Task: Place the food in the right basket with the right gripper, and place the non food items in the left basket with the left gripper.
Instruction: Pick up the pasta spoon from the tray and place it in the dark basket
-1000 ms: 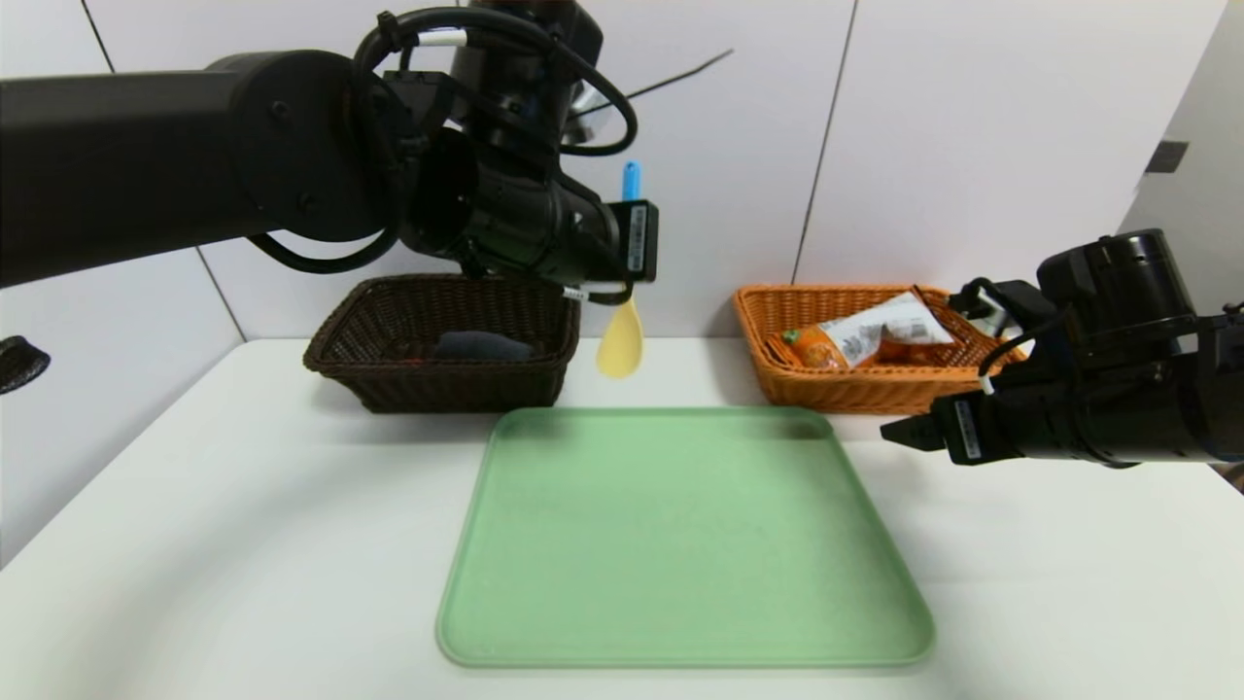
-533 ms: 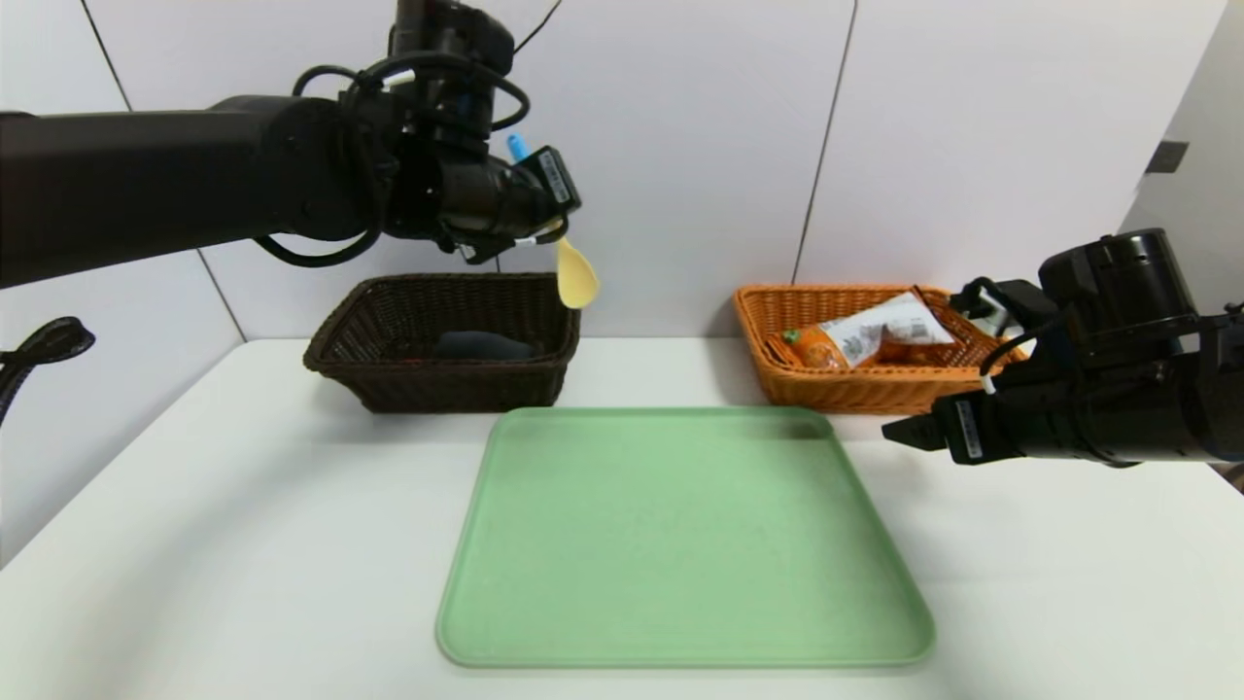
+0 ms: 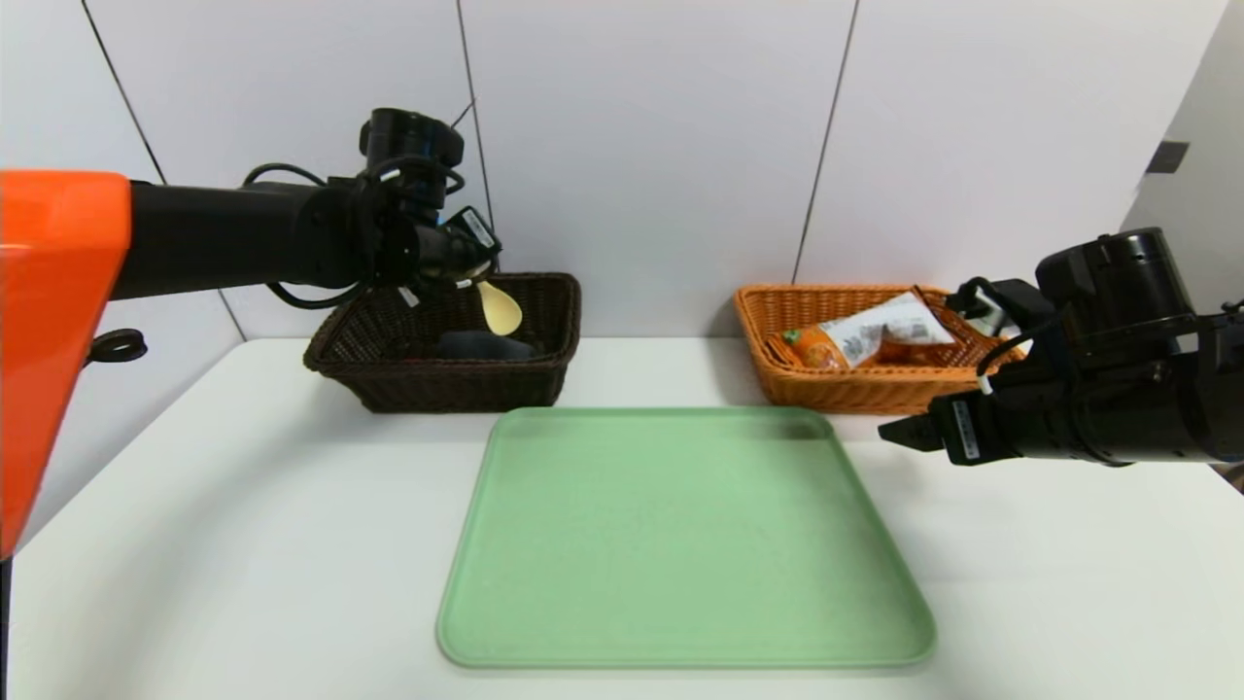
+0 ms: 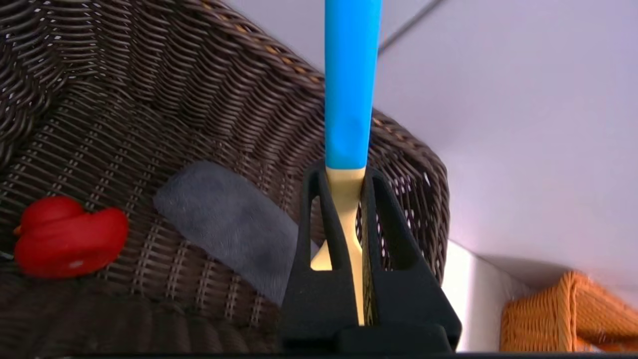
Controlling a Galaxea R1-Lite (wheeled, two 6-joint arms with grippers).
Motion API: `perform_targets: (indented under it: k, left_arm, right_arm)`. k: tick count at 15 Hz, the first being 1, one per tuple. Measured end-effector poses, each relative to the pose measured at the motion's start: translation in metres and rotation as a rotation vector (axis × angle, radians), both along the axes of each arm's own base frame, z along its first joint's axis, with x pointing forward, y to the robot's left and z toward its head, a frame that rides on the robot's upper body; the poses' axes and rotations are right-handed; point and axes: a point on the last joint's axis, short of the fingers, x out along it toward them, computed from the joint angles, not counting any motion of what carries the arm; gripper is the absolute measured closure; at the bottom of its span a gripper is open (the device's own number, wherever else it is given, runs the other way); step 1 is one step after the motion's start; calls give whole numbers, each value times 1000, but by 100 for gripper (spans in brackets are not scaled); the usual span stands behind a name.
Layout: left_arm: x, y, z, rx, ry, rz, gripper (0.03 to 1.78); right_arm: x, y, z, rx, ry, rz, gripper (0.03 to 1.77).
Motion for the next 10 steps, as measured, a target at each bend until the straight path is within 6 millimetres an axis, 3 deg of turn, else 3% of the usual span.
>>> perform_targets:
  k: [3,10]
  left_arm:
    - [10,13,-16,-14,36,44,171]
    - [19,21,-30,-10,64,68,171]
  right_arm:
    - [-1,1,1,1,-3,3,10]
    - [-3,0,-1,-3,3,2,10]
